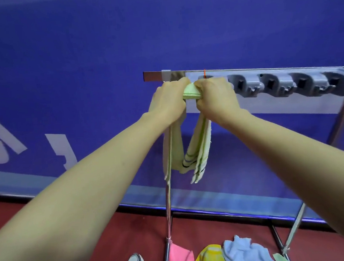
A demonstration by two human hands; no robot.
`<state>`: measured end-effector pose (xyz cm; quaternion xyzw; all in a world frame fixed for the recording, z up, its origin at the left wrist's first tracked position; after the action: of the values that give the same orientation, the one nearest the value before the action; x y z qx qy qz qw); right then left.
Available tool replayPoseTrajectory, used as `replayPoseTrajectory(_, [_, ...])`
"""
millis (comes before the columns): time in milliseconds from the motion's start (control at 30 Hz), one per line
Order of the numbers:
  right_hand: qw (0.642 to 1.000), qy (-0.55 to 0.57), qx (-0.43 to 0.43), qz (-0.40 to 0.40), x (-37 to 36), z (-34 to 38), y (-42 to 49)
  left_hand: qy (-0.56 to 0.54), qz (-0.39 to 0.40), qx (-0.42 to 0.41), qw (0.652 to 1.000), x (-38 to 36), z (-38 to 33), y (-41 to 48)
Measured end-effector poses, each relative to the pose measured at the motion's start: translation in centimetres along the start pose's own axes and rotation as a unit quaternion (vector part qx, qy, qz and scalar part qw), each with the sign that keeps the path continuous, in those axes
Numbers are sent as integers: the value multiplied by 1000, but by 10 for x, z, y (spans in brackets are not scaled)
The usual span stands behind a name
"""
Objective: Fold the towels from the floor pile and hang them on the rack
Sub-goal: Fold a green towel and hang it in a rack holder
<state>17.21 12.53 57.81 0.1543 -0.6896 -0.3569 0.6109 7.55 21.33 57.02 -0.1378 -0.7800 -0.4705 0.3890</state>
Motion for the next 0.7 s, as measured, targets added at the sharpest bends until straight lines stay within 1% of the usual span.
replayPoseTrajectory(67, [1000,22,-6,-13,-1,-3,-4,-3,-3,-7,1000,-1,-1,-5])
replayPoseTrajectory(167, [999,38,-34,-18,-3,-5,-7,-17,-9,13,1000,-3,-1,-10])
replayPoseTrajectory(267, [993,69,-100,10,-11,-5,-21,-60,-23,71,995,-12,1,-22])
replayPoseTrajectory(333, [988,69,-136,38,-20,-6,-35,-72,-19,111,991,-23,3,-32])
replayPoseTrajectory(400, [983,65,-160,69,-31,-8,-46,-91,-5,152,984,-35,5,-44])
replayPoseTrajectory(467, [977,76,-178,83,-39,-9,-53,-131,3,193,972,-44,11,-56])
replayPoseTrajectory(567, [975,101,-189,65,-43,-10,-59,-174,2,231,957,-54,19,-72])
replayPoseTrajectory(700, [966,147,-208,45,-50,-7,-72,-195,13,254,947,-65,27,-87])
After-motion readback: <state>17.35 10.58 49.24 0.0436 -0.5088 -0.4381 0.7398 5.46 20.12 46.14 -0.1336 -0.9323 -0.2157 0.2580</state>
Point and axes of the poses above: each hand's wrist, its own y-axis towards the middle knuckle, its own x-axis out of the back of the hand, z = x × y, the point moved 4 cm from there along y, towards the middle knuckle, and after that the axes turned 6 degrees about -y, right-handed, at the moved point
